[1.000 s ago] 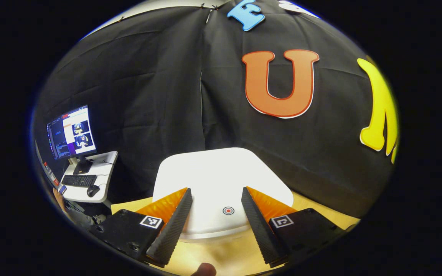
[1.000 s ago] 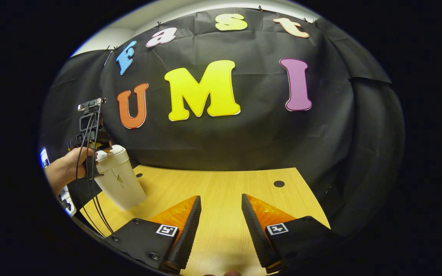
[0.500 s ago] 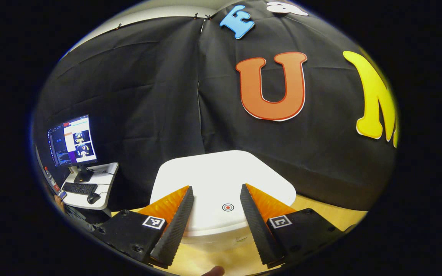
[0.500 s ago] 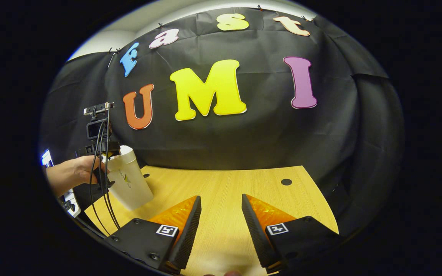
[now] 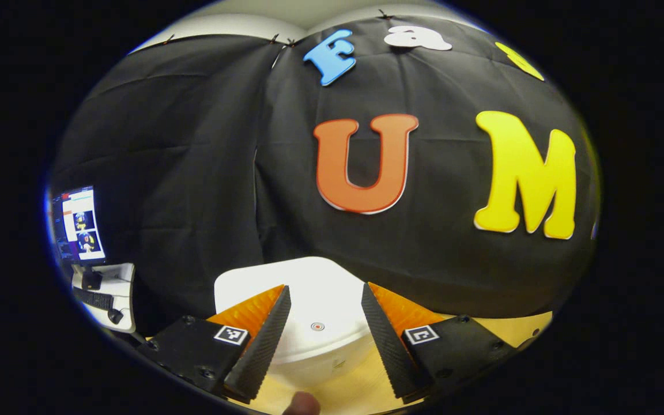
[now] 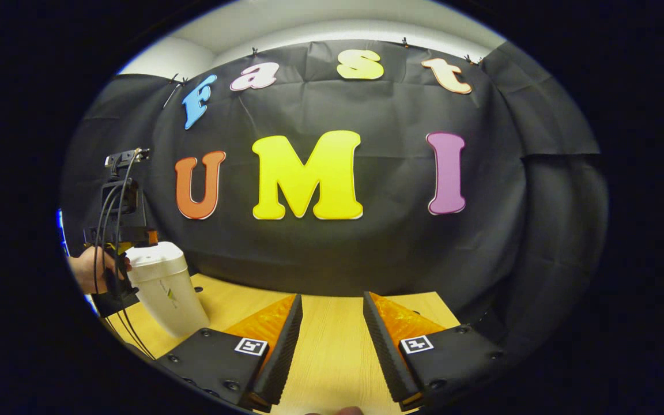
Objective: Press the lid of the desktop garbage bin to open it, pick up the crumpled paper on the desktop and throw it into the bin, then pick up the pop can on the desktop and drop it into the bin, and finally close the garbage bin lid.
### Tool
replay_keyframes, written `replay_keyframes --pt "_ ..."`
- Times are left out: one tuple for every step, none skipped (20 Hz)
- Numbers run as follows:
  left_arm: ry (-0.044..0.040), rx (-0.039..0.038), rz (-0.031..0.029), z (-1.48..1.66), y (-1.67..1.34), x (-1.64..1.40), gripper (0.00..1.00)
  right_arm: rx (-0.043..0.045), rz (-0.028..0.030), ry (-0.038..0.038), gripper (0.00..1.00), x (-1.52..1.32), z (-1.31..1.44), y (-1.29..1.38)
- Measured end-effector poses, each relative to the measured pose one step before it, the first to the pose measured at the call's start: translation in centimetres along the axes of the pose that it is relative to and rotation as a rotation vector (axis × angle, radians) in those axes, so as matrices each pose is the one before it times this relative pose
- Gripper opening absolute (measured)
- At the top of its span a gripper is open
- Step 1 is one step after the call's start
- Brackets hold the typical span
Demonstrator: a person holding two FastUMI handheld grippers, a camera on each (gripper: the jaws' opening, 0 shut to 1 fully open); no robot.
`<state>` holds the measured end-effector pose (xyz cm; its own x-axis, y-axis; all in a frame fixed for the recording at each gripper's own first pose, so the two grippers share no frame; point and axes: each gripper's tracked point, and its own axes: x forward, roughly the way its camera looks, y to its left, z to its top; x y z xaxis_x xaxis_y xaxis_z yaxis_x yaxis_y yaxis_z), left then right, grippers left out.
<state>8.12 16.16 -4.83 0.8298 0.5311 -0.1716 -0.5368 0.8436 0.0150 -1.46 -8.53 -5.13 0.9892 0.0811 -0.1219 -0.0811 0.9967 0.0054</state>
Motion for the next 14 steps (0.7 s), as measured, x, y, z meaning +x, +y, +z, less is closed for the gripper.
replay_keyframes --pt "-0.02004 0.01845 -0.03583 1.124 -0.776 -0.561 0.89 -0.00321 0.00308 -0.01418 0.71 0.114 0.555 0.528" --pt "-0.02046 0.00357 -0.04858 0.977 -0.824 -0.299 0.98 0.00071 0.00068 -0.01248 0.69 0.05 0.582 0.442" --pt "-0.01601 -0.00537 -0.04949 0.515 -0.784 -0.469 0.98 0.00271 0.00018 -0.00995 0.68 0.01 0.639 0.329" --pt "-0.02017 -0.00588 -0.04743 0.531 -0.995 -0.837 0.98 0.00087 -0.00668 -0.0124 0.68 0.077 0.531 0.238" --pt "-0.02766 0.00612 -0.04002 1.011 -0.968 -0.819 0.98 -0.0002 -0.01144 -0.01072 0.69 0.124 0.465 0.139" --pt "-0.02331 0.00861 -0.03671 1.067 -0.947 -0.794 0.98 -0.00465 -0.01544 -0.00458 0.75 0.055 0.408 0.021" --pt "-0.01484 0.00551 -0.03475 0.632 -0.708 -0.825 0.98 -0.00737 -0.01555 -0.01011 0.78 0.015 0.551 -0.089" --pt "-0.01998 0.00027 -0.03917 0.347 -0.924 -0.732 0.98 -0.00587 -0.00728 -0.01252 0.78 -0.004 0.642 0.097" --pt "-0.01497 -0.01214 -0.04652 0.237 -1.252 -0.816 0.98 -0.00936 -0.00567 -0.00809 0.78 -0.016 0.377 0.161" --pt "-0.0101 -0.00443 -0.04461 0.234 -1.331 -0.932 0.98 -0.00325 -0.0049 -0.00705 0.79 0.08 0.462 0.151" --pt "-0.0144 0.00651 -0.03484 -0.037 -1.342 -1.034 0.98 0.00412 -0.00309 -0.00892 0.8 -0.113 0.541 0.152" --pt "-0.01731 0.00565 -0.02508 -0.088 -0.974 -0.987 1.0 0.00849 -0.00745 -0.01043 0.8 0.006 0.584 0.138" --pt "-0.00864 0.00518 -0.03197 -0.288 -1.067 -0.823 0.98 0.00468 -0.01123 -0.01248 0.81 0.037 0.396 -0.001" --pt "-0.00126 -0.0009 -0.02 -0.314 -0.725 -0.558 0.98 -0.00237 -0.01344 -0.00822 0.84 0.098 0.262 -0.019"
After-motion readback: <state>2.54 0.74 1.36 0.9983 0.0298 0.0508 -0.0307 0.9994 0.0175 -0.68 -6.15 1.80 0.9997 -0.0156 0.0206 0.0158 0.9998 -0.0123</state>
